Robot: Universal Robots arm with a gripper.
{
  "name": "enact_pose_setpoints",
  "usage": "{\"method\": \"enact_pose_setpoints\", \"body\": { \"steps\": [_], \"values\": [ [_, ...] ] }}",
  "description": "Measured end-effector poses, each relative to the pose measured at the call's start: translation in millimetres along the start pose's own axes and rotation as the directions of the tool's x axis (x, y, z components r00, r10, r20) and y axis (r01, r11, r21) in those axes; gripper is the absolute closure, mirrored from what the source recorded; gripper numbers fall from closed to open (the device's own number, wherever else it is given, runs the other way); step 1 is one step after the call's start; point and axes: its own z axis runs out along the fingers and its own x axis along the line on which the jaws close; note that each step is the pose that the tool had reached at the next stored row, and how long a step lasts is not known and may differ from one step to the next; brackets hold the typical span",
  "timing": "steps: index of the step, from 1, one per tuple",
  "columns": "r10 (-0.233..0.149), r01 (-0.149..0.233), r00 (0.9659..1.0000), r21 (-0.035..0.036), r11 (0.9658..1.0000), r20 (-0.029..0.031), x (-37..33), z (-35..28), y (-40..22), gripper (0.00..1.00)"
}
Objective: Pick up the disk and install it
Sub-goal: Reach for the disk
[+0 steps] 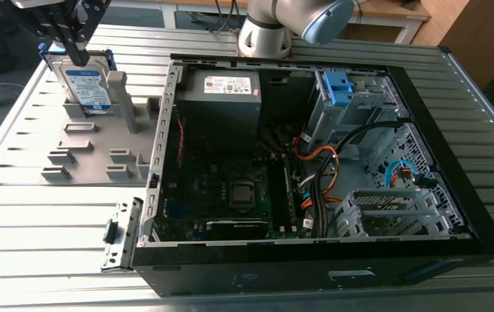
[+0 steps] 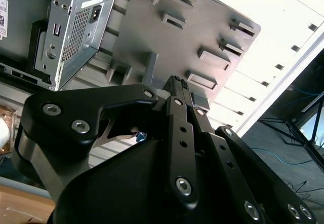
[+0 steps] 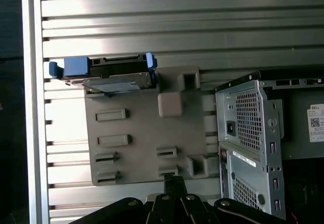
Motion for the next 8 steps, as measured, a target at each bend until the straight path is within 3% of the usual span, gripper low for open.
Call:
{"method": "enact_pose_setpoints", "body": {
  "steps": [8],
  "values": [
    [0.0,0.0,1.0,0.0,1.0,0.0,5.3,0.1,-0.4,0.89]
  ]
}}
